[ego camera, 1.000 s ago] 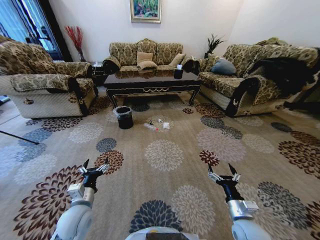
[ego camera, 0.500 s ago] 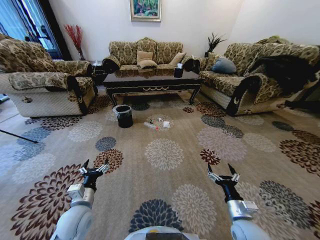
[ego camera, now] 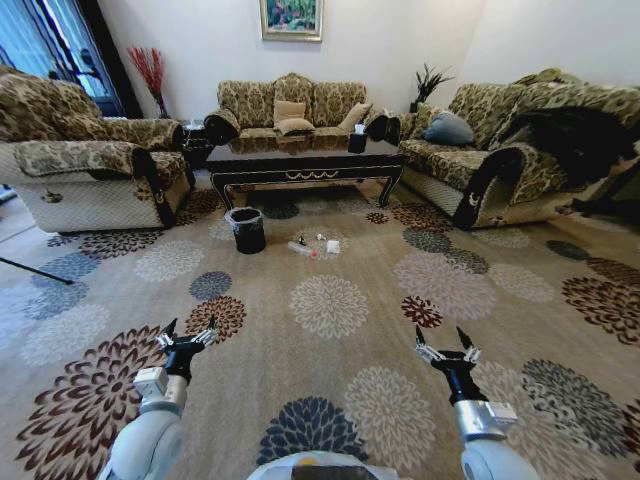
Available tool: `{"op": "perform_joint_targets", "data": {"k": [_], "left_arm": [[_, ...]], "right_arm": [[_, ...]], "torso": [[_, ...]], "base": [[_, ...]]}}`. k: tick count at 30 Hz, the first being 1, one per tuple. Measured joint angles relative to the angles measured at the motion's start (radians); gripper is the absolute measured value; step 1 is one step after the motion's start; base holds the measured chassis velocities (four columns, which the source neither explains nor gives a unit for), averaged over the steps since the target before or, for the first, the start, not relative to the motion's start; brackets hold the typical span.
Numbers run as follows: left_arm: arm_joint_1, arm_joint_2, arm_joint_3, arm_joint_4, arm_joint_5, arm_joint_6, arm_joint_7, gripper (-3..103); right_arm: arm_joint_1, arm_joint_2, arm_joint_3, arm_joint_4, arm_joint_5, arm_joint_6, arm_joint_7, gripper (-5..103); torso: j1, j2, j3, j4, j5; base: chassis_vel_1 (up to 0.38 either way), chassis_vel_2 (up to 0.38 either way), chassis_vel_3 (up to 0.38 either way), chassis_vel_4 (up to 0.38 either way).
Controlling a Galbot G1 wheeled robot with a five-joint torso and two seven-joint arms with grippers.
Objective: Move to the front of the table and pick up the trash from the floor, then place it into the trash bin.
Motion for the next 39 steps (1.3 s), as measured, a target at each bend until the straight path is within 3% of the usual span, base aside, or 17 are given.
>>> {"op": "perform_joint_targets", "data": {"k": [32, 39], "left_arm": [[0.003, -0.031, 0.009, 0.013, 0.020, -0.003, 0.000, 100], [0.003, -0.029, 0.010, 0.014, 0.020, -0.003, 0.000, 100]], "right_arm": [[0.007, -0.006, 0.004, -0.008, 0.000, 0.005, 0.013, 100], [0.007, -0.006, 0.003, -0.009, 0.000, 0.005, 0.014, 100]], "torso": [[-0.013, -0.126, -0.114, 0.0000, 0.0000], [-0.016, -0.126, -0.120, -0.0001, -0.0001]], "base": [[0.000, 0.000, 0.000, 0.000], [0.000, 0.000, 0.000, 0.000]]}}
